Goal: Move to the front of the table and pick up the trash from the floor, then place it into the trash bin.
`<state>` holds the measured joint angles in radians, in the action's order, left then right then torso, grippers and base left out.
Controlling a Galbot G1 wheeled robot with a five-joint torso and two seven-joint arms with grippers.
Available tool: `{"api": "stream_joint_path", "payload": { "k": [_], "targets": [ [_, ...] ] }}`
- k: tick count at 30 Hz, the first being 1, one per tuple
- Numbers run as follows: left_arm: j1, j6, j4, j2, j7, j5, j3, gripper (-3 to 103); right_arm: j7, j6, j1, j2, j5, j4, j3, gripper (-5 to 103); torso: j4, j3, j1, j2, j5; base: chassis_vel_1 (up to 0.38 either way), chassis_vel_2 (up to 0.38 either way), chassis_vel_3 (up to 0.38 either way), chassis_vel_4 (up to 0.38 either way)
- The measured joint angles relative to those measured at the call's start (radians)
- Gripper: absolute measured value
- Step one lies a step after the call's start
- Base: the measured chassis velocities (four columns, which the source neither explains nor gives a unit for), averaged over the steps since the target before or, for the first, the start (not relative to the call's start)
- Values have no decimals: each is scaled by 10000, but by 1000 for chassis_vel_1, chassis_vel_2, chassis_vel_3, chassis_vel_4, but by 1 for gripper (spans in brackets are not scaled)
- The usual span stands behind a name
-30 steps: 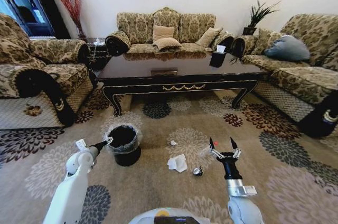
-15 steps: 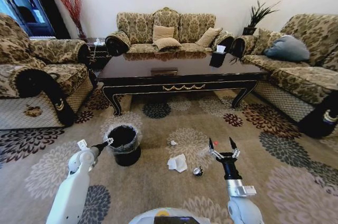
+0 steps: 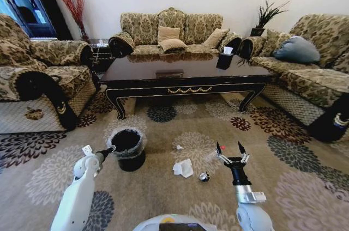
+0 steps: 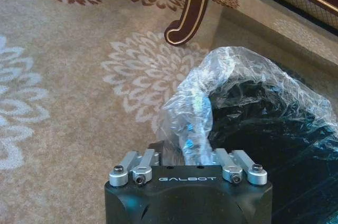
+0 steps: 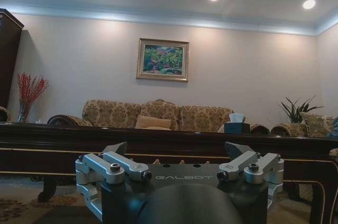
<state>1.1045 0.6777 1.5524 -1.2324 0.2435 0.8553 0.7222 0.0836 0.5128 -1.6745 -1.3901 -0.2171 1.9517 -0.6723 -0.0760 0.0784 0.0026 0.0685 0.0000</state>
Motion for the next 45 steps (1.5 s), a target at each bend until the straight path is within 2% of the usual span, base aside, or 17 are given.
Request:
{"api": "stream_joint_path", "payload": {
  "k": [1, 2, 3, 5, 6, 9, 16, 21, 23, 25, 28, 30, 33, 34, 36, 38, 45],
  "targets": [
    [0, 0, 0, 0, 0, 0, 0, 38, 0, 0, 0, 0, 0, 0, 0, 100, 0, 0, 0, 0, 0, 0, 0, 0, 0],
    [28, -1, 12, 22, -2, -61, 10, 32, 0, 5, 0, -5, 4, -1, 2, 100, 0, 0, 0, 0, 0, 0, 0, 0, 0],
    [68, -1, 28, 40, -2, -143, 27, 32, -3, 7, 0, -9, 6, -6, 2, 100, 1, 0, 0, 0, 0, 0, 0, 0, 0],
    [177, 0, 57, 80, 2, -407, 70, 22, -49, 12, 21, -20, 10, -28, 7, 100, 5, 0, 0, 0, 0, 0, 0, 0, 0],
    [177, 0, 57, 80, 2, -407, 70, 22, -49, 12, 21, -20, 10, -28, 7, 100, 5, 0, 0, 0, 0, 0, 0, 0, 0],
    [404, 109, 128, 160, 20, -814, 164, 6, -167, 14, 100, -31, 35, -56, 25, 100, 6, 0, 0, 0, -1, 0, 0, 0, 0],
    [773, 339, 465, 404, -74, -1055, 400, 2, -597, -101, 322, -36, -35, -185, 243, 100, 4, 1, 0, -1, -8, 0, 0, 0, 0],
    [1021, 417, 997, 590, -17, -951, 690, 2, -1200, -648, 436, -20, -537, -261, 586, 100, 12, 2, 0, -1, -2, 0, 0, 0, 0],
    [1189, 461, 1583, 709, 0, -761, 839, 2, -1483, -1258, 435, -23, -1256, -262, 794, 100, -4, 1, 0, -1, -1, 0, 0, 0, 0],
    [1301, 478, 1835, 738, 11, -698, 930, 2, -1701, -1517, 458, -17, -1506, -261, 916, 100, -5, 1, 0, -1, 1, 0, 0, 0, 0],
    [1589, 521, 2517, 789, 43, -584, 1095, 2, -2539, -2430, 493, -54, -2307, -245, 1231, 100, 7, 1, 0, 0, -1, 0, 0, 0, 0],
    [1674, 526, 2695, 797, 49, -551, 1141, 2, -2767, -2669, 496, -76, -2482, -261, 1272, 100, 5, 1, 0, -1, -2, 0, 0, 0, 0],
    [2247, 565, 3474, 773, 81, -151, 1549, 2, -3871, -3931, 739, -35, -3284, -592, 1467, 100, 1, 0, 1, -1, -1, 0, 0, 0, 0],
    [2247, 565, 3474, 773, 81, -151, 1549, 2, -3871, -3931, 739, -35, -3284, -592, 1467, 100, 1, 0, 1, -1, -1, 0, 0, 0, 0],
    [2815, 587, 4038, 727, 103, 236, 2008, 2, -4363, -4705, 972, 45, -4224, -1018, 1605, 100, 8, 0, 0, 0, 1, 0, 0, 0, 0],
    [3169, 594, 4342, 717, 88, 364, 2295, 2, -4461, -4986, 1100, 66, -4906, -1352, 1661, 100, 10, 0, 0, 0, -1, 0, 0, 0, 0],
    [3720, 596, 5045, 633, 29, 576, 2795, 2, -4702, -5989, 1416, 71, -5946, -2472, 1846, 100, 1, 0, 0, -1, 1, 0, 0, 0, 0]
  ]
}}
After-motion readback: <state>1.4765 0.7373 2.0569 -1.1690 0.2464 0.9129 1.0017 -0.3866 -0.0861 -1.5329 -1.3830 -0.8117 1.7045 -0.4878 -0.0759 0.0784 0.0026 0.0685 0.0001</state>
